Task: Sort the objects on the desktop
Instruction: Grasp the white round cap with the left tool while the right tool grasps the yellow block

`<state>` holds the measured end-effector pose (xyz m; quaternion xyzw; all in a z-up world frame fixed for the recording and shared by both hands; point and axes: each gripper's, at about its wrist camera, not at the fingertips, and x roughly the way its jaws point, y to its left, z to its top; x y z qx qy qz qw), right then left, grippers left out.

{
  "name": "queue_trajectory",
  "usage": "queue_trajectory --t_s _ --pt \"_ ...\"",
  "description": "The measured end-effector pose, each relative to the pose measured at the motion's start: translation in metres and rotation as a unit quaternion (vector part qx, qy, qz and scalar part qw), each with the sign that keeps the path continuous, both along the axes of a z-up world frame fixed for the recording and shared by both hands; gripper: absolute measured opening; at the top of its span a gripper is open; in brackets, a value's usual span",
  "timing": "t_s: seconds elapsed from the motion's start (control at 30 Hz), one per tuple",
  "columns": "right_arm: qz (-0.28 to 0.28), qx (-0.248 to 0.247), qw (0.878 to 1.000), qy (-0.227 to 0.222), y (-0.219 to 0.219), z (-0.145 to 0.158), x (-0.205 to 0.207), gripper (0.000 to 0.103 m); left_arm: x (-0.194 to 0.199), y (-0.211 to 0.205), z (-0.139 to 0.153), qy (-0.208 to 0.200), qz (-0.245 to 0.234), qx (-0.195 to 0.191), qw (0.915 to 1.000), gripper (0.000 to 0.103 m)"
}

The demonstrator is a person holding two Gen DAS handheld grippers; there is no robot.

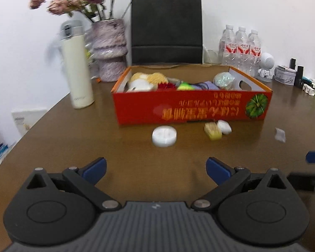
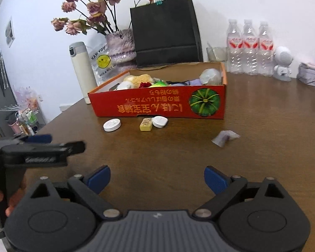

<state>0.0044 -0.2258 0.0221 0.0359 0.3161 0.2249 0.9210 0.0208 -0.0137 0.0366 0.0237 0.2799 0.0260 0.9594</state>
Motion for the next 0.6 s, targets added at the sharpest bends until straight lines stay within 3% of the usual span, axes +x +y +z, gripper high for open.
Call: queue_trajectory --t_s 0.1,0.2,0.3,0.33,0.37,0.6 --pt "0.003 -0.006 1.000 0.011 0.011 0.002 0.018 0.082 0.037 0.004 -0.001 0.007 -0.011 -0.013 0.9998 0.100" --pt "0.003 -0.005 1.000 0.014 0.021 0.004 0.034 0.075 0.069 0.010 -0.007 0.043 -0.022 -0.050 0.9976 0.088" --pt "0.011 0.005 0.999 0.033 0.032 0.001 0.054 0.060 0.086 0.012 -0.015 0.061 -0.033 -0.056 0.9960 0.065" --pt "0.014 0.009 0.999 0.040 0.037 -0.002 0.062 0.057 0.090 0.012 -0.019 0.065 -0.039 -0.057 0.9956 0.051" --pt "0.016 0.009 0.999 0.044 0.042 -0.003 0.069 0.055 0.092 0.013 -0.022 0.067 -0.040 -0.060 0.9952 0.044" --pt "0.019 -0.021 0.998 0.049 0.081 -0.013 0.111 0.054 0.091 0.029 -0.024 0.051 -0.056 -0.087 0.9933 0.040"
